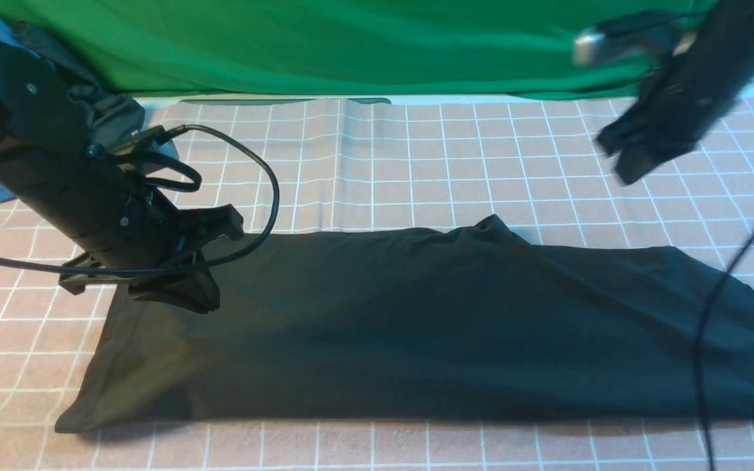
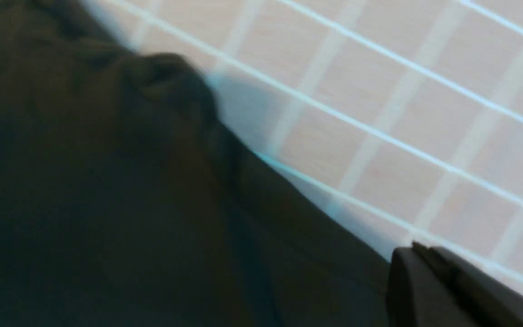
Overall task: Fold a long-sleeved shirt over a pink coffee tablecloth.
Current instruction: 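Pull the folded dark garment lengthwise by its ends to straighten it flat on the table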
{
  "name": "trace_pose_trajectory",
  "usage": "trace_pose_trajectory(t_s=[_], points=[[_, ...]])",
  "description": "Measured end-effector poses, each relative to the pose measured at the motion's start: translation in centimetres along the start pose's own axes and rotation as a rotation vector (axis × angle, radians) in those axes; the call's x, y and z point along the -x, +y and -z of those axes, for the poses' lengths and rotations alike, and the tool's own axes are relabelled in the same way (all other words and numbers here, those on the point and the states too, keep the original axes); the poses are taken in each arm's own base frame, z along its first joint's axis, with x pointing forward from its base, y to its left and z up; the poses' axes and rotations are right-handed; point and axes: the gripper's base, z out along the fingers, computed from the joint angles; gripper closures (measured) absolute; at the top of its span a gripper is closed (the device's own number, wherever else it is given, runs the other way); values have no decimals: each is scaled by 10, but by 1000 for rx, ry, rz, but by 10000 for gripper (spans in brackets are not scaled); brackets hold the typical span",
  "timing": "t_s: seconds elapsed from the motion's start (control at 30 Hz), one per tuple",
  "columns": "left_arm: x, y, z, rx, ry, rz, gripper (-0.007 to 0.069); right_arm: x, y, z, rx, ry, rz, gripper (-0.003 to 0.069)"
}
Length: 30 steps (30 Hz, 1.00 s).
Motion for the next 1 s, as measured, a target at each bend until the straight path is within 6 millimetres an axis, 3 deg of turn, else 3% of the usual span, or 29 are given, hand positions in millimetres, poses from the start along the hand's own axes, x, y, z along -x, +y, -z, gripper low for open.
trace_pose_trajectory(t_s=[0.07, 0.2, 0.3, 0.37, 0.43, 0.6, 1.0], points=[[1, 0, 0, -1, -9, 0, 610, -2, -1, 2, 40, -10, -21, 620], [4, -1, 0, -6, -42, 5, 611, -2, 25, -14, 157, -48, 74, 567], [4, -1, 0, -7, -43, 5, 611, 3, 50, -30, 162, -84, 189, 469], [4, -1, 0, -8, -42, 7, 611, 9, 71, -48, 149, -123, 284, 363], [4, -1, 0, -8, -39, 7, 611, 13, 81, -60, 137, -141, 330, 323], [3, -1, 0, -7, -30, 7, 611, 13, 94, -87, 119, -132, 390, 314], [3, -1, 0, -6, -29, 6, 611, 10, 89, -116, 98, -104, 394, 314]])
